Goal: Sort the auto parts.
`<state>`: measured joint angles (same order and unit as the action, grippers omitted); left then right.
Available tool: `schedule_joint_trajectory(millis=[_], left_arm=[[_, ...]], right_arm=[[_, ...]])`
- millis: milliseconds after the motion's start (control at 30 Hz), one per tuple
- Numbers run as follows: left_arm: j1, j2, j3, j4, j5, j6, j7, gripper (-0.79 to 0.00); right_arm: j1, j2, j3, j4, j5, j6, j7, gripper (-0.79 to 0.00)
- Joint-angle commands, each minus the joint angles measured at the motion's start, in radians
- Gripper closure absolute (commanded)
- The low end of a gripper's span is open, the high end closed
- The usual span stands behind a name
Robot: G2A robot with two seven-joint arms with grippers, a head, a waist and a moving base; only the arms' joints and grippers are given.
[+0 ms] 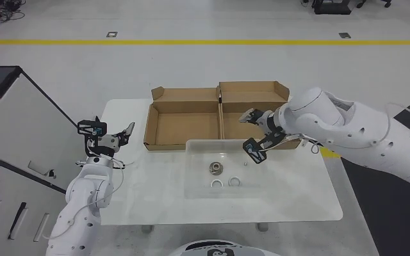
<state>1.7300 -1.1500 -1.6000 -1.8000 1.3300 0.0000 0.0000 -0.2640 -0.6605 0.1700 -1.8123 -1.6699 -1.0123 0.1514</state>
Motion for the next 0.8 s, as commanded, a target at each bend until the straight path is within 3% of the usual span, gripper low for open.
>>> schedule_joint_trajectory(millis=[0,767], left_arm=[[0.0,0.0,0.0,0.0,0.0,0.0,0.0,-0.785],[0.0,0.0,0.0,0.0,0.0,0.0,0.0,-0.785]], right_arm=[[0.0,0.0,0.0,0.001,0.0,0.0,-0.001,-0.785],[0.002,-0.002,0.017,-0.034,-0.026,0.0,-0.003,-0.785]])
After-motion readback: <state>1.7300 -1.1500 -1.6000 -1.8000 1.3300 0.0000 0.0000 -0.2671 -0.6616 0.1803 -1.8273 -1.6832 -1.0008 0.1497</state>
